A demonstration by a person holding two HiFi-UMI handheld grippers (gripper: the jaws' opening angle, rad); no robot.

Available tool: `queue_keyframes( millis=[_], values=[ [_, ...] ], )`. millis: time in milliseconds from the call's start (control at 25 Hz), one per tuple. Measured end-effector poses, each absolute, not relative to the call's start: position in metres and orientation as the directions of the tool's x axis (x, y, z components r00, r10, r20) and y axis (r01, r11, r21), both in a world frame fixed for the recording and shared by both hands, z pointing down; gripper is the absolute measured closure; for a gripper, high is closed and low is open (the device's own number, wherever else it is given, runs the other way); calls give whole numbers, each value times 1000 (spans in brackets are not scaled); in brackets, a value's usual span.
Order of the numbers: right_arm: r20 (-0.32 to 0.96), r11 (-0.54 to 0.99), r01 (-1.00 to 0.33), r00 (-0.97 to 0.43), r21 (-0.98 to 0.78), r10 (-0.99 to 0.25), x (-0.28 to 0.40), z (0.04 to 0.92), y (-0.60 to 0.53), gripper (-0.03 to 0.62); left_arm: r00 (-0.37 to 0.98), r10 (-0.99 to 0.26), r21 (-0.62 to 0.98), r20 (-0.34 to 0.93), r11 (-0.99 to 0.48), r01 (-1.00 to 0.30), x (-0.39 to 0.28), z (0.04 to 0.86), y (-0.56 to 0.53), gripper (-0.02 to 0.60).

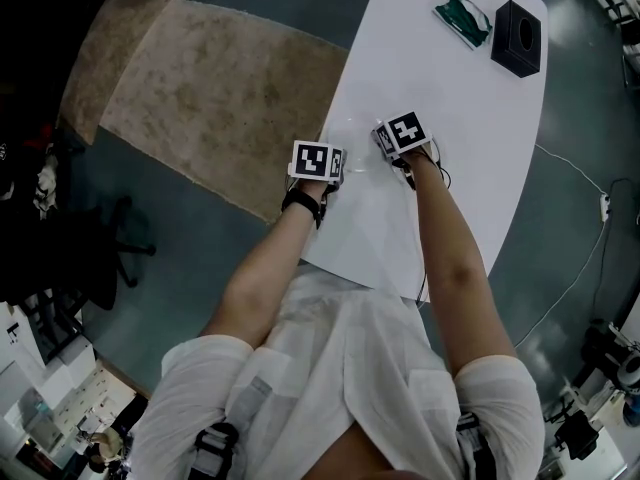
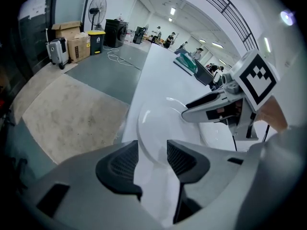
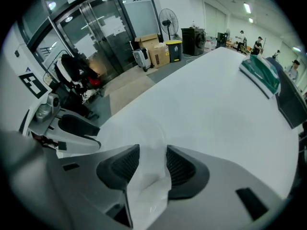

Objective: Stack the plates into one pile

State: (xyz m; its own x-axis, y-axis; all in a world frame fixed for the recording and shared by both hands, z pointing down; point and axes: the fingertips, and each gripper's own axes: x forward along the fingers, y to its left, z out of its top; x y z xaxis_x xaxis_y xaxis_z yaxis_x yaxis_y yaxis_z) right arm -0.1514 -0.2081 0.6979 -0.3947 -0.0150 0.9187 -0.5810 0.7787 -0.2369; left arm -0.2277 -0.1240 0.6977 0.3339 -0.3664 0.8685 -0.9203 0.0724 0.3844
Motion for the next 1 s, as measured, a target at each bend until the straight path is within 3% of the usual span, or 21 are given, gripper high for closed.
queue_keyframes(
  millis=[520,1000],
  values=[
    [887,663,-658,-462,-358,20,-159,694,-152,396,342,-371,403,864,101,-910,-244,693,-111,379],
    [871,549,-743,-488,-383,-52,-137,668,-145,404,368,-364,407,856,35,-913,-227,664,-113,385]
  ],
)
